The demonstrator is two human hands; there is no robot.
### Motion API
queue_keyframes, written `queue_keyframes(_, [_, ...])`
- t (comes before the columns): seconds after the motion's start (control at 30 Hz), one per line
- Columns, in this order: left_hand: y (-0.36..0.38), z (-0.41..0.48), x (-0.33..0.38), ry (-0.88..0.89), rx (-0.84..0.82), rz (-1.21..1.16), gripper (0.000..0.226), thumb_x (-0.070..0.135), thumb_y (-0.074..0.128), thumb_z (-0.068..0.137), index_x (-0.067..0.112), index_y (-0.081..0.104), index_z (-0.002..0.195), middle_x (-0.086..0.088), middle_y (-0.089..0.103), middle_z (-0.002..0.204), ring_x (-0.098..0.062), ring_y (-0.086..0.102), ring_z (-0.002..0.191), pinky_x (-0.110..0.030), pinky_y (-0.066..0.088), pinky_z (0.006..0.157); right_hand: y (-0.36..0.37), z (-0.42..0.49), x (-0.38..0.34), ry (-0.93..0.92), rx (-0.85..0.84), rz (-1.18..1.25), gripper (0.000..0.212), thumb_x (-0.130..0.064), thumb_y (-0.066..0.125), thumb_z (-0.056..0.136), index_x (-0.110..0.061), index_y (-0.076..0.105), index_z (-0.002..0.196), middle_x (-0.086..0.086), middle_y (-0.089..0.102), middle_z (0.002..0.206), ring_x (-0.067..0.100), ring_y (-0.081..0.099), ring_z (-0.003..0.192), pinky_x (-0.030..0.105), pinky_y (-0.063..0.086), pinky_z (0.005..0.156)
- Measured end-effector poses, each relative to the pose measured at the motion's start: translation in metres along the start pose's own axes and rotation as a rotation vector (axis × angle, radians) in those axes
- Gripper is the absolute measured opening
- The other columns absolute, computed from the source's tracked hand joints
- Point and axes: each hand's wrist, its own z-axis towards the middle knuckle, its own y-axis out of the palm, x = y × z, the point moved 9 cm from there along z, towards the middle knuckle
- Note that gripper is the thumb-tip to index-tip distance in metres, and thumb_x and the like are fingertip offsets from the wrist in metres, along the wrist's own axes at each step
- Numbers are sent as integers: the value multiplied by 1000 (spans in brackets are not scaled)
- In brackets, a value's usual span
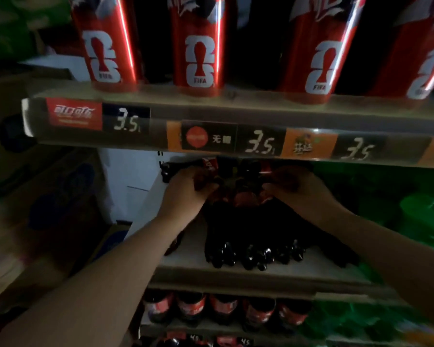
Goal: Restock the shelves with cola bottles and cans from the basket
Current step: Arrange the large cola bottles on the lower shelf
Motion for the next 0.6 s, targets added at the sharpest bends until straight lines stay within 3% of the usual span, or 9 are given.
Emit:
queue_keyframes(0.07, [2,19,-7,27,-28,73,28,35,63,90,20,69,113,7,68,112,-8,61,103,-10,36,73,7,21,7,-57,-31,-13,32,-26,73,82,-15,64,110,0,68,107,14,63,103,36,49,96])
queue_keyframes(0.2, [7,44,-24,-41,-93,54,31,33,64,90,16,63,116,6,60,111,-4,50,97,-18,34,82,26,53,17,-83,-132,-148,43,-31,72,82,-12,61,119,-2,63,115,14,59,108,32,48,96])
queue_keyframes(0.3, [16,62,-38,-26,-174,101,46,38,66,87,14,55,126,0,59,123,-15,53,115,-24,38,87,35,72,24,-85,-181,-242,48,-37,72,81,-13,60,120,1,62,120,18,59,111,34,49,95])
queue_keyframes(0.43, [23,94,-50,-2,-146,214,68,42,68,85,9,45,140,-10,49,143,-25,47,129,-24,35,96,27,102,36,-91,-112,-388,43,-49,67,83,-19,63,114,0,61,118,19,57,109,28,43,85])
queue_keyframes(0.6, [29,120,-71,21,-170,302,69,49,64,85,12,45,140,-9,49,142,-25,47,127,-27,35,93,17,129,61,-111,-54,-381,60,-42,69,83,-16,52,134,3,57,134,20,54,121,24,40,92])
